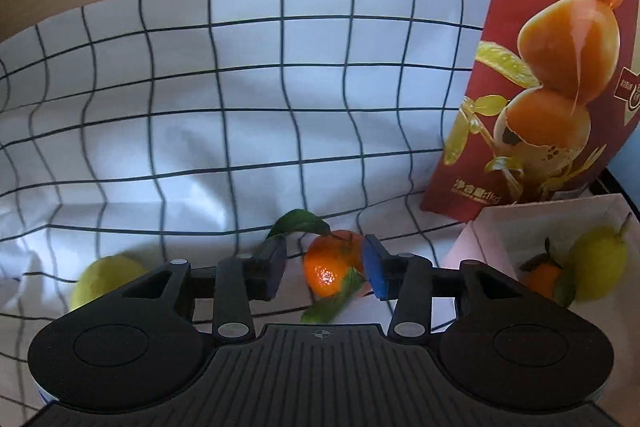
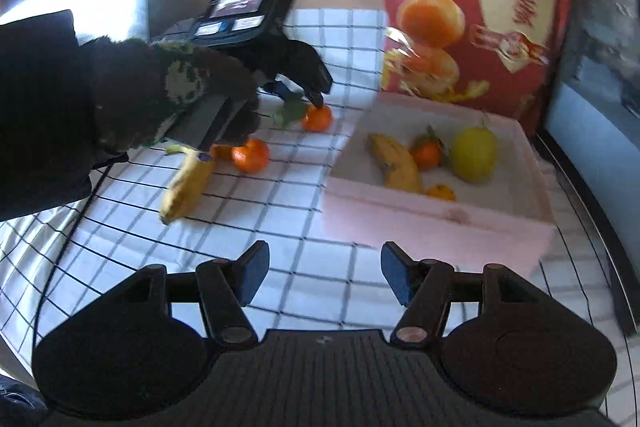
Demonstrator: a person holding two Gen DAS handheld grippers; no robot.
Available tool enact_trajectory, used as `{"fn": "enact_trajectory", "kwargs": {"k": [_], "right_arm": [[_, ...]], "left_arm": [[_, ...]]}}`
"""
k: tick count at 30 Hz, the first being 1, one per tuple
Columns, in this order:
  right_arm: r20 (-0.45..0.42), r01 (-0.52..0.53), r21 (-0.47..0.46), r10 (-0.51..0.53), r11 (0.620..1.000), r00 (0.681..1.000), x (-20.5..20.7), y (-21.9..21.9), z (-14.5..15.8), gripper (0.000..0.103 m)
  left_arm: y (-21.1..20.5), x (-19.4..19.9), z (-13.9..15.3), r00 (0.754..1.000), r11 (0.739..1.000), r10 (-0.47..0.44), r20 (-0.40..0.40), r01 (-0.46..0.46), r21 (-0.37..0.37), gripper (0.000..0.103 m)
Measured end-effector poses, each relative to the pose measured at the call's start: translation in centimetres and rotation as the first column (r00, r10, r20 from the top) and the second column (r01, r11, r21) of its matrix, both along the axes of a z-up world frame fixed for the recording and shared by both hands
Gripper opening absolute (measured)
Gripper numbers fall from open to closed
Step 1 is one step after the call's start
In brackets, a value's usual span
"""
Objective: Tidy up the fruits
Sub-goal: 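Grasp the leafy tangerine with the left gripper and lift it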
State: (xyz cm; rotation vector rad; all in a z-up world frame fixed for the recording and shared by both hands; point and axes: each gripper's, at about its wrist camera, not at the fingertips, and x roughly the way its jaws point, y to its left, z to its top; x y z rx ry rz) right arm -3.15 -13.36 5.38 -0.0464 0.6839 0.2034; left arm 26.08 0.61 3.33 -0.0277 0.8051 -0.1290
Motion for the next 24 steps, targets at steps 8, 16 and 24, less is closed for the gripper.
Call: {"fn": "enact_trajectory", "kwargs": {"k": [8,16,24], "right_arm": [[-0.086,0.091,0.082,-0.084,0.992,0.993,-0.1,-2.8,-1.3,0.062],[-0.114,0.083,0.074,-0.075,0.994,0.991,-0.6,-2.9,-2.1,0.062],[-0.125,0.087,0.089,-0.076,0.992,0.989,-0.6,-3.3,-2.7,0.062]], "left_arm": [[-2.0,0.5,-1.9,0.992,0.995,-0.101,-0.072,0.101,0.000,0.051],[-0.9,1.2,-2.2,0.993,0.996,-0.077,-0.088,0.072,-0.051,0.050],[1.6,-4.9,1.5,0.994,0.976,-0.108,-0.026,0.101,-0.194,0.049]]}}
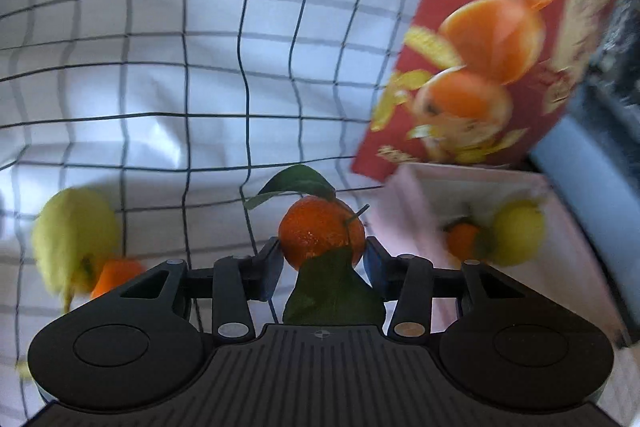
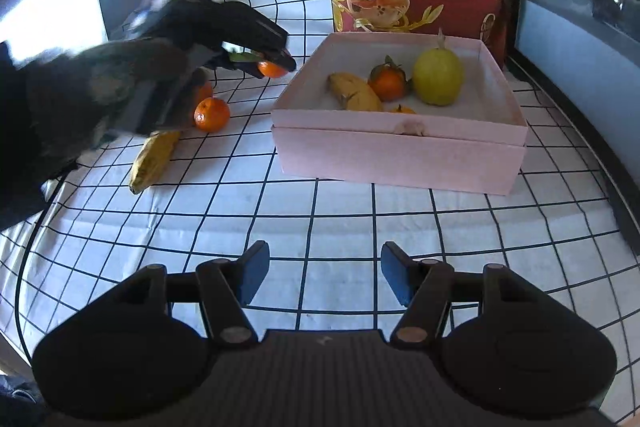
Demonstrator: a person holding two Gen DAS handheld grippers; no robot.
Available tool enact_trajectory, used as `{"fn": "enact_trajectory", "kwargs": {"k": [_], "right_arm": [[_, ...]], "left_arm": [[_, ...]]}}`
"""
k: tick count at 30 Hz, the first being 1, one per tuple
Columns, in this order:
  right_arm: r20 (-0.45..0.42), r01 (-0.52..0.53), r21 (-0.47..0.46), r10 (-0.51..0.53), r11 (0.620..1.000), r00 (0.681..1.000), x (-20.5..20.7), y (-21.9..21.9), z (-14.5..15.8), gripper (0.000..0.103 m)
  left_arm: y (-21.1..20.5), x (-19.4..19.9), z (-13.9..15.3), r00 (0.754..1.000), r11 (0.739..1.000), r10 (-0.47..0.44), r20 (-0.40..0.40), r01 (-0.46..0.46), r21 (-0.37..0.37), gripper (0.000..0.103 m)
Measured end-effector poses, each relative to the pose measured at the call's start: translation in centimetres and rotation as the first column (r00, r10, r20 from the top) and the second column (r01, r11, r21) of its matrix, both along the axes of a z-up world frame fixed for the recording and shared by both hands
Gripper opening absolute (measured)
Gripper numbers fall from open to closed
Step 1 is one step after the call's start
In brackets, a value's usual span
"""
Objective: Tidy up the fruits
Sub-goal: 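Grasp the leafy tangerine with the left gripper and lift it, then grasp a small tangerine with the right gripper while the left gripper holds the leafy tangerine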
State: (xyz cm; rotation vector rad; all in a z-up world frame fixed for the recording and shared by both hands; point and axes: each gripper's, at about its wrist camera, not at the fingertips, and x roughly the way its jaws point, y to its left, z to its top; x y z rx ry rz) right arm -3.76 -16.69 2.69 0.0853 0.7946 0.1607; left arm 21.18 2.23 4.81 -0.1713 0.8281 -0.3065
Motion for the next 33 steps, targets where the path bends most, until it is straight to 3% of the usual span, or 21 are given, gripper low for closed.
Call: {"fn": "enact_trajectory", "kwargs": {"k": [6,10,13,17,21,26,33], "right_arm": [[0.001,-0.050,0.016,0.050,0.999,0.999,0.9,1.2,-0.3,0.062],[-0.012,-0.122,0.002,0.122,0.993,0.992,1.8,3.0,-0.6,0.062],[-0.003,-0.191,-0.027,0.191,0.981,0.982,2.7,5.0,-0.4,0.062],[0.051,-0.302,-0.079,0.306,0.950,0.951,4.8,8.4,0.9,0.042],[0.092,-0.381,-0.083,0.388,0.921,0.917,8.7,11.5,2.8,0.029],[0.061,-0.376,-0.040,0.378,0.926,0.924,15.9,14.5,3.4,0.027],[-0.047,-0.336,0.030,0.337,0.941,0.940,23.0,16.6,0.0,0.027]], "left_arm": [[2.8,-9.6,2.8,0.999,0.998,0.028,0.038,-0.025,-0.056,0.049],[4.9,-14.3,2.0,0.997,0.997,0.073,-0.007,-0.073,-0.001,0.049],[7.3,-16.9,1.0,0.986,0.988,0.154,-0.063,-0.155,-0.007,0.049],[10.5,-19.4,-0.6,0.959,0.964,0.248,-0.135,-0.258,-0.066,0.049],[11.8,-21.3,-1.4,0.952,0.959,0.265,-0.155,-0.276,-0.059,0.049],[12.5,-22.7,-2.0,0.946,0.954,0.267,-0.184,-0.287,-0.090,0.049],[13.8,-22.7,-2.0,0.945,0.951,0.262,-0.197,-0.288,-0.113,0.049]]}}
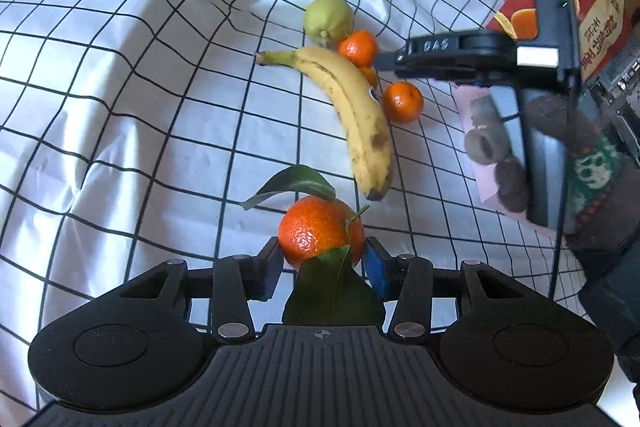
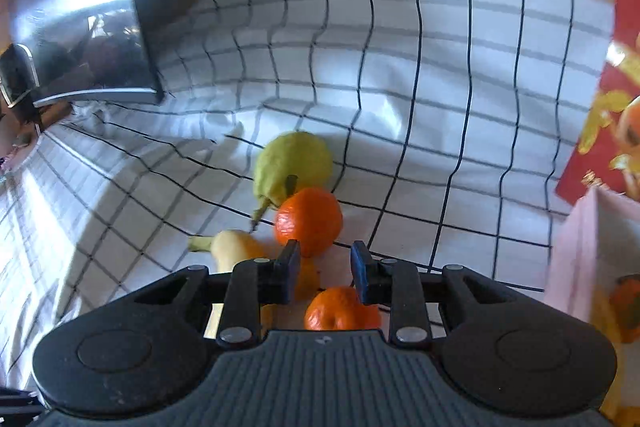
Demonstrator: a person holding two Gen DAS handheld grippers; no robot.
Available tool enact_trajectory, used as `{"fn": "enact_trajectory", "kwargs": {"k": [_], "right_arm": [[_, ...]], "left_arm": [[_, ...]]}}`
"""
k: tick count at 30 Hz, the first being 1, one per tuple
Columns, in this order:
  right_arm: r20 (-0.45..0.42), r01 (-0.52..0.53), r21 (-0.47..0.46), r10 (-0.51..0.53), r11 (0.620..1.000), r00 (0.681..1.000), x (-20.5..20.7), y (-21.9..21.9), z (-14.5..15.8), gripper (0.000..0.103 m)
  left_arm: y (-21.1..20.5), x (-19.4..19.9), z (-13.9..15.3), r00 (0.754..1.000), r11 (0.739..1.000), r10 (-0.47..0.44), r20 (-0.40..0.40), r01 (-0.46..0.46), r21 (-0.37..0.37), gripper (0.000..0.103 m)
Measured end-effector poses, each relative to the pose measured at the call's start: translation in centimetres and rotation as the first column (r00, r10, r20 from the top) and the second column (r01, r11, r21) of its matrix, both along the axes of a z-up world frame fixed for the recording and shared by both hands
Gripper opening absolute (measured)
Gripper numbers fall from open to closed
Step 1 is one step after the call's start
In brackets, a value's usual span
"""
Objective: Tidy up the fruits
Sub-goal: 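Grasp a small tangerine with the right gripper while the left gripper holds the leafy tangerine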
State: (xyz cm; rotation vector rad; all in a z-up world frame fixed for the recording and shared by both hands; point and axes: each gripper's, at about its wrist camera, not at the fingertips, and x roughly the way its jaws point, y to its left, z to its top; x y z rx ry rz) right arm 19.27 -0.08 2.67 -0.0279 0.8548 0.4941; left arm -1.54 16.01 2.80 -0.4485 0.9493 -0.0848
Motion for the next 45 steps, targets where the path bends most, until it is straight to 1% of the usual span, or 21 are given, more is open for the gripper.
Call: {"fn": "enact_trajectory", "kwargs": {"k": [2,3,6,10,12,19,23,27,31,36,39,40,45], "right_arm": [[-0.029,-0.007,0.010,0.007,1.000,1.000,0.3,0.1,-0.7,0.027],[-0.031,-0.004,0.027,0.005,1.000,0.999,0.2,0.0,-0.7,0.027],[-0.059,-0.046,0.090,0.051,0.995,0.997,-0.4,-0.2,-0.5,0.027],[-0.045,-0.104,0.082,0.108,0.991,0.993,-1.7,0.3,-0.2,0.027],[-0.030,-0.107,0.073,0.110,0.991,0.993,-2.1,0.5,-0.1,0.027],[-0.059,-0.102,0.130,0.111,0.986,0.992,-0.7,-0.2,-0.6,0.027],[-0.064,-0.084,0.082,0.089,0.993,0.994,0.5,0.1,-0.6,0.027],[-0.078,-0.114,0.011,0.115,0.993,0.990,1.1,1.1,-0.6,0.027],[-0.090,-0.155,-0.019,0.152,0.988,0.984,1.1,1.8,-0.6,0.027],[-0.126,-0.179,-0.009,0.176,0.984,0.976,2.0,1.7,-0.6,0.027],[-0.192,-0.146,0.039,0.151,0.989,0.970,2.6,1.3,-0.5,0.027],[-0.199,-0.147,0.048,0.154,0.988,0.968,2.2,1.5,-0.4,0.027],[-0.167,-0.261,0.047,0.266,0.964,0.949,-1.4,2.7,0.1,0.027]], "left_arm": [[0.3,0.2,0.0,1.000,1.000,0.007,-0.003,-0.007,-0.008,0.049],[0.4,0.3,0.0,1.000,1.000,0.010,-0.005,-0.010,-0.011,0.049],[0.6,0.9,0.0,1.000,1.000,0.014,-0.007,-0.014,-0.019,0.049],[0.7,1.5,0.0,1.000,0.999,0.015,-0.013,-0.016,-0.029,0.049],[0.7,1.7,0.0,1.000,0.999,0.013,-0.019,-0.013,-0.030,0.049],[0.5,2.0,0.0,0.999,0.999,0.005,-0.035,-0.006,-0.038,0.049],[0.9,2.0,-0.1,0.999,0.999,0.018,-0.038,-0.020,-0.042,0.049],[1.3,2.2,-0.3,0.998,0.998,0.036,-0.045,-0.038,-0.056,0.049],[1.2,2.7,-0.4,0.999,0.997,0.030,-0.044,-0.033,-0.074,0.049],[0.8,2.9,-0.5,0.999,0.997,0.011,-0.044,-0.015,-0.081,0.049],[1.0,2.7,-0.5,0.999,0.996,0.017,-0.043,-0.021,-0.082,0.049],[1.1,2.6,-0.5,0.999,0.996,0.022,-0.044,-0.025,-0.081,0.049],[1.8,2.2,-0.6,0.998,0.995,0.050,-0.043,-0.053,-0.084,0.049]]}}
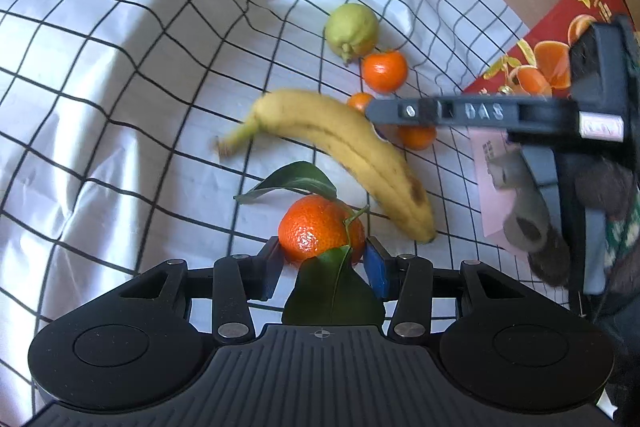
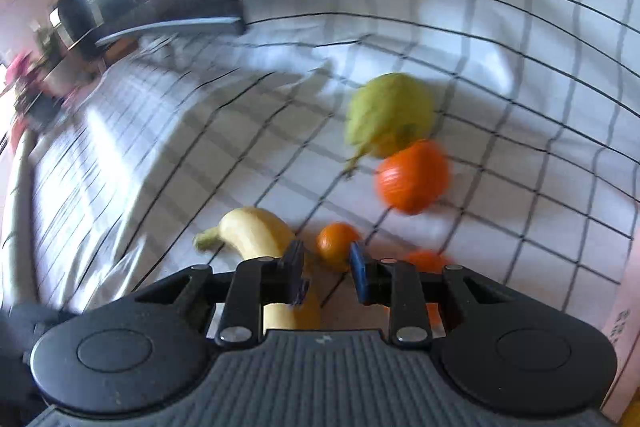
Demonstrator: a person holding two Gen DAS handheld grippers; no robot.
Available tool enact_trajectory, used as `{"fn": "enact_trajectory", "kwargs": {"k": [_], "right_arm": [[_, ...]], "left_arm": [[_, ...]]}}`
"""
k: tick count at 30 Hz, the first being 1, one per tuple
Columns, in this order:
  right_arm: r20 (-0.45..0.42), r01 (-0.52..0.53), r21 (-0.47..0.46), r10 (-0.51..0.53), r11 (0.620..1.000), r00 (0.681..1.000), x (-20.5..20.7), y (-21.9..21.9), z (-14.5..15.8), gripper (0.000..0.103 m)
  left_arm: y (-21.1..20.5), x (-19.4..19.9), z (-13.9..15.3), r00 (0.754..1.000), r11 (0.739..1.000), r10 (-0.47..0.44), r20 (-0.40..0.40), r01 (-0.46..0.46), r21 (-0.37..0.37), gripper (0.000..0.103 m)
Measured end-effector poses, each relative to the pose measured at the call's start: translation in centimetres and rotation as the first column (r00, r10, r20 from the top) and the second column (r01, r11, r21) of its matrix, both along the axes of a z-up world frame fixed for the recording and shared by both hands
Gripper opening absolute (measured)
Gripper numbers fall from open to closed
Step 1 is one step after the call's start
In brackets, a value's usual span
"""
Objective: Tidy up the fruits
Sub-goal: 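Grasp a small tangerine with the right gripper while the left gripper holds the leafy tangerine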
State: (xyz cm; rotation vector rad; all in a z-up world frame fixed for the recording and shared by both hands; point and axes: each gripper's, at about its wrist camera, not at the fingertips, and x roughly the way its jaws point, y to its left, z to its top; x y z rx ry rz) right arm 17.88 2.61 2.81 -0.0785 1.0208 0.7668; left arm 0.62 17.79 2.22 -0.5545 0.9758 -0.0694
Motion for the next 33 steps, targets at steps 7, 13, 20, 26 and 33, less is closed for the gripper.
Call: {"fn": "enact_trajectory", "kwargs": {"k": [7,13,20,26,33], "right_arm": [[0.077,0.017,-0.064,-0.012,0.998,0.997,-1.2,-0.5,-0.5,0.027],[0.043,0.071,0.076,-0.075,0.995,0.996,-0.9,-1.3,0.1,0.029],[-0.006,0.175,0.089,-0.175,0.981,0.985,0.2,0.9,-0.9,0.034],[-0.123,0.228,0.133,-0.213,0.964,0.969,0.1,-0.4,-1.8,0.027],[-0.058,0.228,0.219,-0.221,0.949,0.974,-4.4,-5.1,1.9,0.027]], "left_arm": [[0.5,-0.7,0.1,1.000,1.000,0.013,0.002,-0.013,-0.002,0.049],[0.4,-1.1,0.1,1.000,1.000,0.008,0.002,-0.008,-0.005,0.049],[0.5,-1.7,0.2,1.000,1.000,0.002,-0.001,-0.002,-0.011,0.049],[0.5,-2.2,0.2,1.000,1.000,0.006,0.001,-0.006,-0.011,0.049],[-1.7,-1.6,0.6,0.999,0.999,-0.048,0.009,0.048,-0.010,0.049]]}}
